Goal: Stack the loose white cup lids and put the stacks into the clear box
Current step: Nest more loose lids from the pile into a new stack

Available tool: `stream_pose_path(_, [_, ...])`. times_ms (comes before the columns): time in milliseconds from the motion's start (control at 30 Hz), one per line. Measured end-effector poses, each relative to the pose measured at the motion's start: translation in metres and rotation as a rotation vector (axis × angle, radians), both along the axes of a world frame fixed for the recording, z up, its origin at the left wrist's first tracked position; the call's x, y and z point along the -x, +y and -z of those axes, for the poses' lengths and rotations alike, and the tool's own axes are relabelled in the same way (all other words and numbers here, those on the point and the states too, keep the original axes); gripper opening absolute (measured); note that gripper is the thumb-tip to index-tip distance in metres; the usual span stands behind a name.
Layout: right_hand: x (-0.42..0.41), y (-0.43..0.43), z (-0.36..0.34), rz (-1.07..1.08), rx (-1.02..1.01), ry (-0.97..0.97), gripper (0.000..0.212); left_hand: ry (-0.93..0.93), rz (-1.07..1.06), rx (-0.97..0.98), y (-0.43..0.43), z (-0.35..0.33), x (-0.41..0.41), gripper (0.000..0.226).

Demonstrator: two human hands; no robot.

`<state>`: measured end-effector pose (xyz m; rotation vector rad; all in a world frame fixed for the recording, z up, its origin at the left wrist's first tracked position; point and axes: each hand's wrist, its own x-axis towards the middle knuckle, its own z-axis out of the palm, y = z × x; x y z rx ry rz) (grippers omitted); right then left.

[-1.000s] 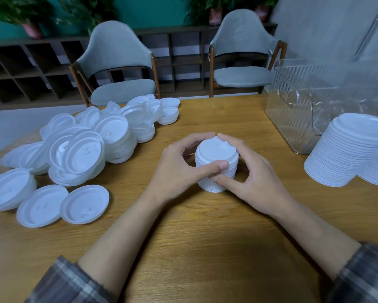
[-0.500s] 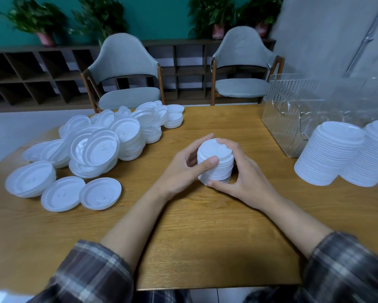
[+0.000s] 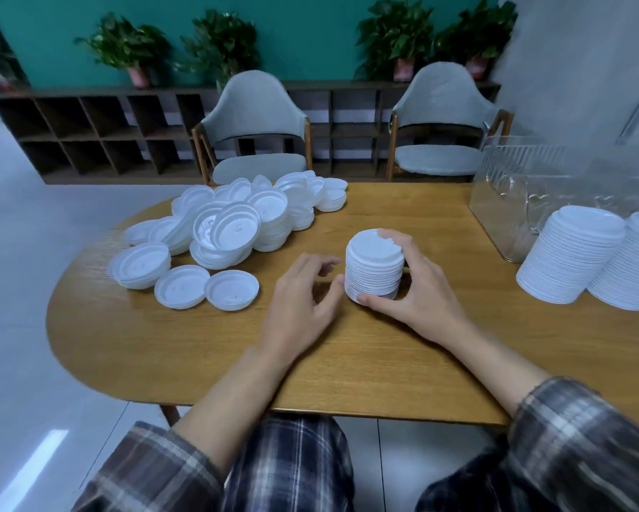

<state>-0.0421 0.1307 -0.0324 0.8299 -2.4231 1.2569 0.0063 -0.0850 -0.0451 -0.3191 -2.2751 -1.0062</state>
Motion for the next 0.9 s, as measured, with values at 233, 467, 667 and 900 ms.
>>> stream_pose_path(233, [-0.022, -0.029, 0.003, -0.058, -0.024, -0.032, 0.094, 0.114, -0.176, 0.285, -0.053, 0.001, -0.036, 0.028])
stream_pose_path(467, [-0.024, -0.05, 0.004, -0.082, -0.038, -0.047, 0.094, -0.055, -0.423, 0.367, -0.111, 0.001, -0.056, 0.056])
stream_pose_path(667, [-0.021, -0.059, 0.005, -0.089, -0.055, -0.056, 0.094, -0.233, -0.422, 0.364, -0.12, 0.001, -0.059, 0.063])
stream_pose_path(900, [-0.014, -0.051, 0.002, -0.089, -0.071, -0.076, 0.094, -0.207, -0.336, 0.396, -0.112, -0.001, -0.064, 0.041])
